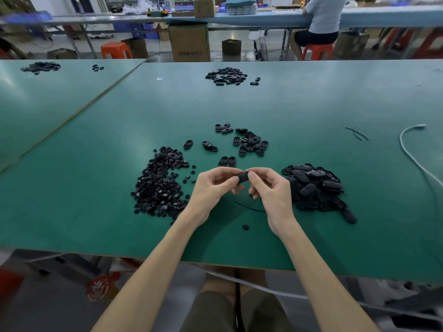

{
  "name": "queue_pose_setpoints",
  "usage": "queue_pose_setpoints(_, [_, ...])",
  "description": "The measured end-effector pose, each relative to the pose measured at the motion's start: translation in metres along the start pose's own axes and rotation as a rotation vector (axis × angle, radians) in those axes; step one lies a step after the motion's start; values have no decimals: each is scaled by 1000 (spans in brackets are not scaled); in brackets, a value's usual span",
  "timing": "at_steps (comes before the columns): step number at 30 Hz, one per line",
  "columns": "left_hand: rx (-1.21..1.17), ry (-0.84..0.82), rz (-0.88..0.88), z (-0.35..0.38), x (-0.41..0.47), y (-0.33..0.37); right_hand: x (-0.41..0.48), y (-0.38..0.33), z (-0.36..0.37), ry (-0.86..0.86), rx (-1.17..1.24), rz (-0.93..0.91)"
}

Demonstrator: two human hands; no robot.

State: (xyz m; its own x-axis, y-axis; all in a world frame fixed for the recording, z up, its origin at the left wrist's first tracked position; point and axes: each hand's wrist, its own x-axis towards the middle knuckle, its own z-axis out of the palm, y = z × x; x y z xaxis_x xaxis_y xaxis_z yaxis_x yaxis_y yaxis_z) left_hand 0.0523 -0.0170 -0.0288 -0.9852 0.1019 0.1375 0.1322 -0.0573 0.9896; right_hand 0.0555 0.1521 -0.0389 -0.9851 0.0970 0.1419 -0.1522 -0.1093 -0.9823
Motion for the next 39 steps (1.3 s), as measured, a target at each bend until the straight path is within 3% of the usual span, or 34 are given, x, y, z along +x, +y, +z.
queue_pose_setpoints(22, [-79,-23,0,-3,2,-5,0,2,0,7,-25,25])
queue_pose_setpoints(31, [-165,133,-63,-4,3,-3,-4,-3,4,-135,-209,23])
queue_pose_setpoints(39, [-91,56,-37,0,0,2,-5,-6,5,-158,-265,26])
